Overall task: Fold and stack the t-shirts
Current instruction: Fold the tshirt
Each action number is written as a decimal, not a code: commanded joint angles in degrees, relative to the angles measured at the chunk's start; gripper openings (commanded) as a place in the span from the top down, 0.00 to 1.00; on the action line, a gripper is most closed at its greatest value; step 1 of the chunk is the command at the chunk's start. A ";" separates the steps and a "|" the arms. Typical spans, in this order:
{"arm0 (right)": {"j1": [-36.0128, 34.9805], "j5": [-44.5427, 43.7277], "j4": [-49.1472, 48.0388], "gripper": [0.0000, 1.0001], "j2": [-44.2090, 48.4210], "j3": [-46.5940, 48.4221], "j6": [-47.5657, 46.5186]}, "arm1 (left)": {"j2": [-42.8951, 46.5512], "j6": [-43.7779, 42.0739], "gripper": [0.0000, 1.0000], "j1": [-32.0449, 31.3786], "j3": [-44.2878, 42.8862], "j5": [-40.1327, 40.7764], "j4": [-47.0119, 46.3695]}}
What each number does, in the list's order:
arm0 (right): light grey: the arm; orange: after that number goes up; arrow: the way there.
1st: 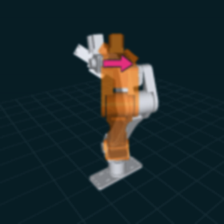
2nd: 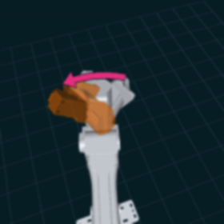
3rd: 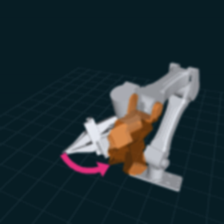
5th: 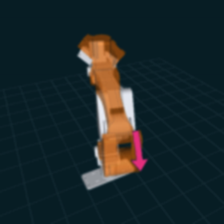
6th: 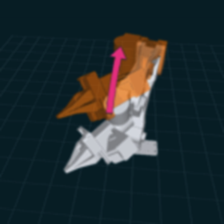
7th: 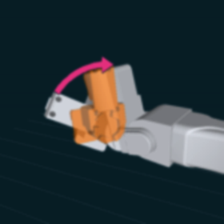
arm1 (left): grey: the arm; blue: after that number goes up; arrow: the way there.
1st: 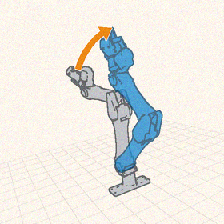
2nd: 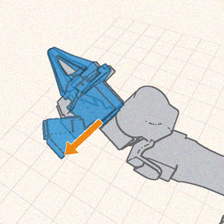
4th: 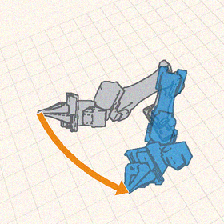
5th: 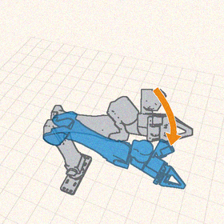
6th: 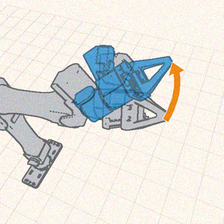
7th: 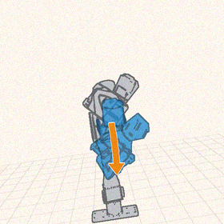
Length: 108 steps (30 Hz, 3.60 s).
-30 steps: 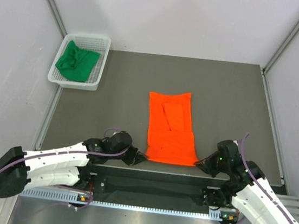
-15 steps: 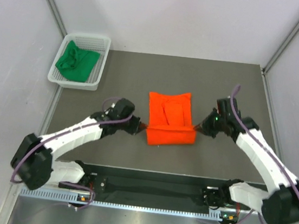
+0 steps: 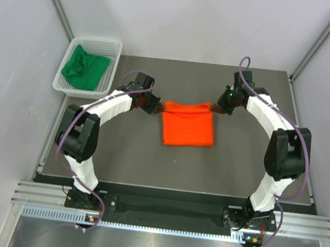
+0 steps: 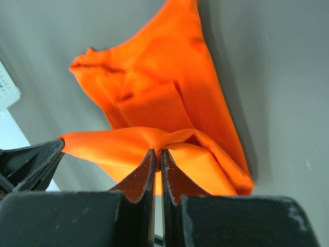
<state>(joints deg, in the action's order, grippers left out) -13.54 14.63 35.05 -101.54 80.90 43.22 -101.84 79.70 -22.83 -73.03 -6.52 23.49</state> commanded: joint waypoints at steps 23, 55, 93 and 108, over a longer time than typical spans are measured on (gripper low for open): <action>4.58 4.44 -0.33 1.00 -17.02 17.97 -1.30 | -19.53 -4.47 1.00 8.06 -18.63 -9.65 -0.90; 4.13 30.72 -43.66 0.79 -25.19 2.50 7.14 | -34.62 -27.93 0.88 4.02 -31.63 -25.82 -9.87; 8.18 36.17 -26.35 0.65 4.85 -25.64 -11.32 | -12.77 -43.85 0.76 -1.16 -12.38 -31.79 -2.22; 9.58 37.92 -48.76 0.64 -29.56 3.37 10.74 | -21.20 -30.47 0.77 -8.72 -8.45 -39.62 -19.09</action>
<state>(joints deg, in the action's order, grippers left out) -5.04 51.55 -9.23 -125.47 79.35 50.52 -121.34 48.71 -29.82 -83.83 -44.23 7.68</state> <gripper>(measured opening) 0.370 0.236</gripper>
